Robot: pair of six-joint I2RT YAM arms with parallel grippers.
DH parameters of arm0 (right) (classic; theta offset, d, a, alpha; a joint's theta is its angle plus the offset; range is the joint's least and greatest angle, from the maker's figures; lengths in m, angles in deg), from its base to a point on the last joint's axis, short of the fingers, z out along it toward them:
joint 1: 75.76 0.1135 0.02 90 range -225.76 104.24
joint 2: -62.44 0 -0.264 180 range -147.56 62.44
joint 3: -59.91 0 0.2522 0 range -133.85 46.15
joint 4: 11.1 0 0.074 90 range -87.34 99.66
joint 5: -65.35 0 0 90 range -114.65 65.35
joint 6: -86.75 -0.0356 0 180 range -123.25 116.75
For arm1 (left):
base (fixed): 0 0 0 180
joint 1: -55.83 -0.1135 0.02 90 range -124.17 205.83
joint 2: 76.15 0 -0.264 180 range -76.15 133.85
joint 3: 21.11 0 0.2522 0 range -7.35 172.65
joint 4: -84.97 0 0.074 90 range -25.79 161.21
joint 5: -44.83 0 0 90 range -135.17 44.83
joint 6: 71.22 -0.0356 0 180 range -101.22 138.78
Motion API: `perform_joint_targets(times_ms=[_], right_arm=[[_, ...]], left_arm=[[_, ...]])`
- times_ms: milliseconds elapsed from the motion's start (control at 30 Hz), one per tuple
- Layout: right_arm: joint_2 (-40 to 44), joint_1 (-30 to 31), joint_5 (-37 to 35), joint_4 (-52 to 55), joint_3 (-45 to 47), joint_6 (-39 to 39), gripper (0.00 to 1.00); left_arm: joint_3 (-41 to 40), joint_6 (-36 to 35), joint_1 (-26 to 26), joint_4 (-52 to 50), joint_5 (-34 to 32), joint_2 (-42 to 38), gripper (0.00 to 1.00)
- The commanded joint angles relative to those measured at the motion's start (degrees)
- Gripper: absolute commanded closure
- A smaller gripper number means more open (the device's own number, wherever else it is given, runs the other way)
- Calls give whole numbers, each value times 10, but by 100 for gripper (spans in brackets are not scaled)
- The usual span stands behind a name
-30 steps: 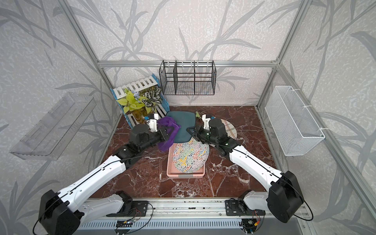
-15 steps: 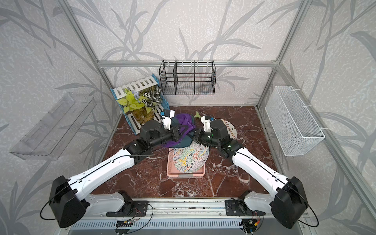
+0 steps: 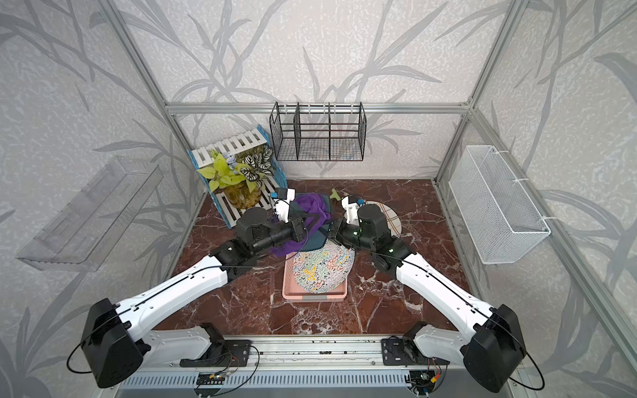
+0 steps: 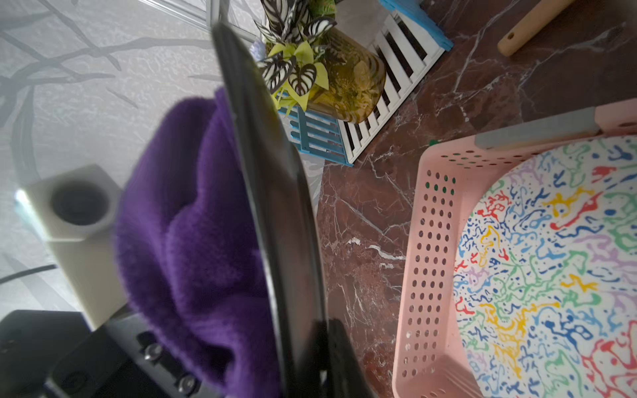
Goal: Wipe the wet plate dry
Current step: Wipe the plate with towel.
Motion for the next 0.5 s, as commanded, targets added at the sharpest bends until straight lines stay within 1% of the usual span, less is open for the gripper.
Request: perform_joint_targets(times_ms=[0,67,100,167,200,267,367,433,467], right_arm=[[53,-67,22,-229,-40,-60,100],[74,-106,33,-249,-22,-90,100],[83,-122,38,-261,-10,-104,100],[99,-143,49,-298,7,-130,100],[107,-147,53,-321,15,-139,100],[111,-148,55,-363,20,-164,100],[94,-146,57,-453,17,-212,100],[80,-139,52,-480,10,-234,100],[75,-134,54,-479,4,-232,100]], left_arm=[[-27,85,-56,53,52,-40,100],[-37,147,-103,122,93,-56,100],[-36,174,-119,144,103,-64,100],[-18,201,-138,158,105,-76,100],[-11,216,-142,169,105,-80,100],[-7,269,-150,228,108,-79,100],[-16,378,-154,326,97,-55,100],[-43,457,-154,400,70,-40,100],[-55,497,-153,447,58,-29,100]])
